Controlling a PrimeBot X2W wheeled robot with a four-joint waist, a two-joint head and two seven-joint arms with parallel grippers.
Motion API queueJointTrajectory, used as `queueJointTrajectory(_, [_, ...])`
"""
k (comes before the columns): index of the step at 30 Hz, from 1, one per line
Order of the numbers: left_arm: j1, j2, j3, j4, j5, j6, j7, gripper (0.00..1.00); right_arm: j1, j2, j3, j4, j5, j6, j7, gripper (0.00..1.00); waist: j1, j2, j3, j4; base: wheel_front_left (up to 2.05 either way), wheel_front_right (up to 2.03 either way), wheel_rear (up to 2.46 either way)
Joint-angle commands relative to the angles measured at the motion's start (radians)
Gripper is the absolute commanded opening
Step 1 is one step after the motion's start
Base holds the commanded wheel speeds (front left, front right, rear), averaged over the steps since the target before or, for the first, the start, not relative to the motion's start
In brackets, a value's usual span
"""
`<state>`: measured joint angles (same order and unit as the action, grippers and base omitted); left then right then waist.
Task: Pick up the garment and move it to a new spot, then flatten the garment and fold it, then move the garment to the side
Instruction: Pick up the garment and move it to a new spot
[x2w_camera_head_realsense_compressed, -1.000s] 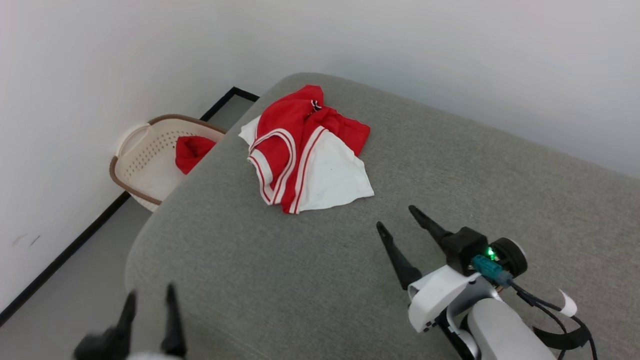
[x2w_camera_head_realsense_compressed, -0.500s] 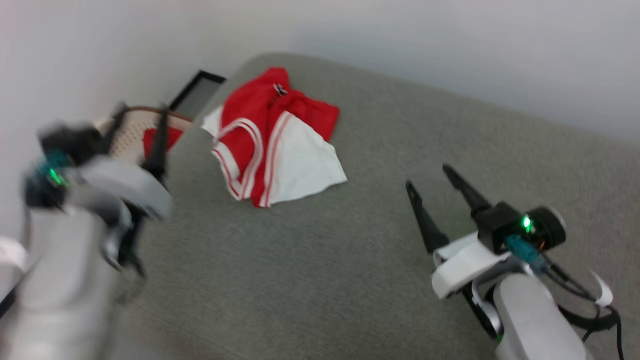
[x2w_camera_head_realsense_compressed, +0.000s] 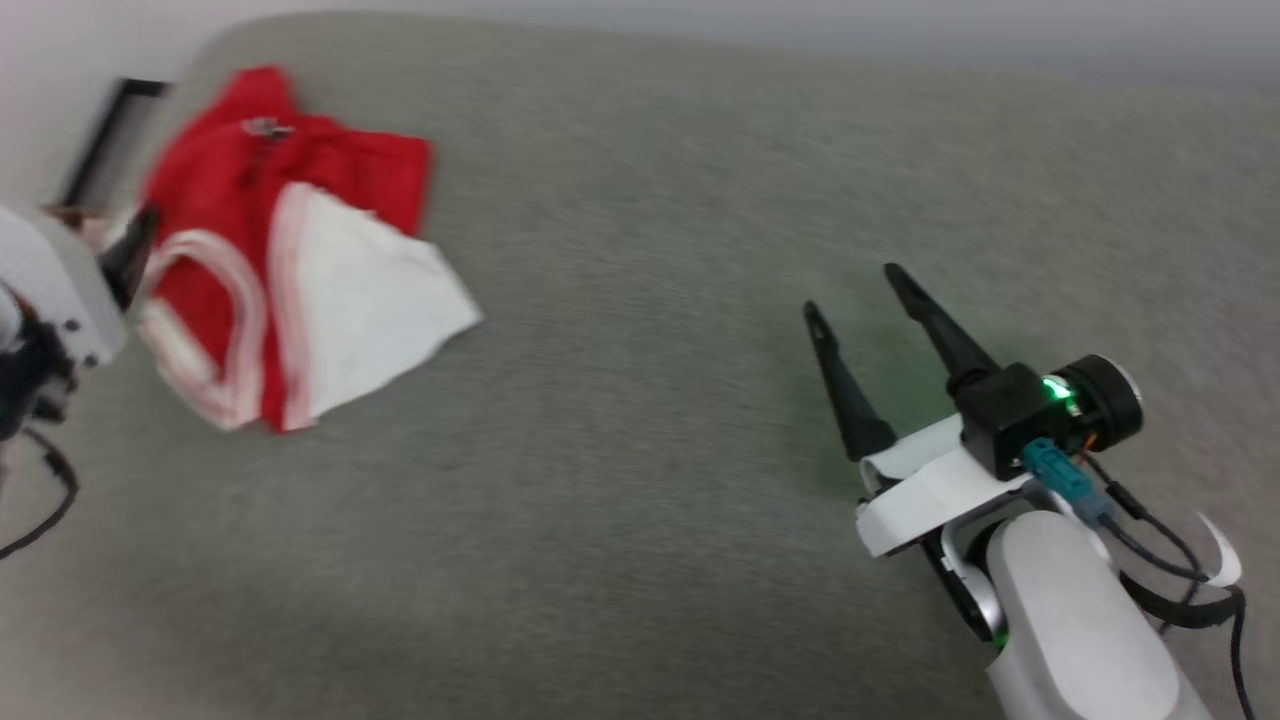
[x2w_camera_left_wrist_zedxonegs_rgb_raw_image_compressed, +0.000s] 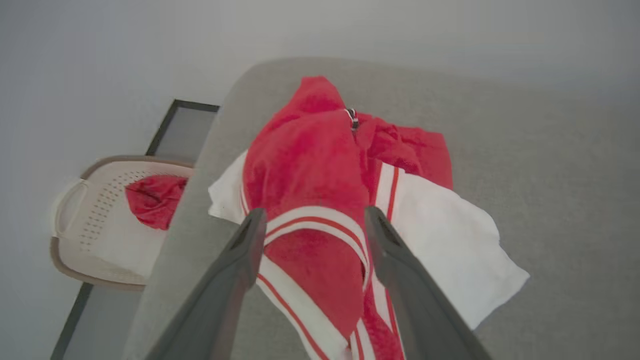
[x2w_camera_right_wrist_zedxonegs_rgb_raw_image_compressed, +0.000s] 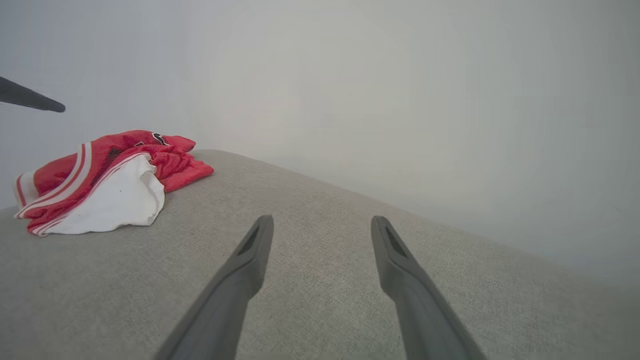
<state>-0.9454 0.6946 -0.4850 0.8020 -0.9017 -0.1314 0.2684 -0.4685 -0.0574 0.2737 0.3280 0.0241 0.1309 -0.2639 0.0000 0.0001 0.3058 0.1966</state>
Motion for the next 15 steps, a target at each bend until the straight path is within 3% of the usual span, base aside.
queueJointTrajectory(1, [-0.016, 0.022, -0.015, 0.008, -0.038, 0.002, 0.041, 1.0, -0.02, 0.005, 0.013, -0.01, 0.005, 0.0, -0.001, 1.0, 0.0, -0.0001, 0.13, -0.151, 0.0, 0.0, 0.0])
queueJointTrajectory(6, [-0.013, 0.08, -0.075, 0.031, -0.175, 0.002, 0.196, 1.0, -0.029, 0.007, 0.05, -0.035, 0.017, 0.0, -0.001, 1.0, 0.0, -0.0001, 0.158, -0.196, 0.0, 0.0, 0.0])
queueJointTrajectory(10, [-0.012, 0.118, -0.094, 0.036, -0.245, 0.002, 0.206, 1.0, -0.047, 0.007, 0.069, -0.077, 0.011, 0.0, -0.001, 1.0, 0.0, -0.0001, 0.21, -0.229, 0.0, 0.0, 0.0])
queueJointTrajectory(15, [0.006, 0.113, -0.129, 0.052, -0.324, 0.002, 0.224, 1.0, -0.042, 0.008, 0.068, -0.116, -0.014, 0.0, 0.001, 1.0, 0.0, -0.0001, 0.245, -0.238, 0.0, 0.0, 0.0])
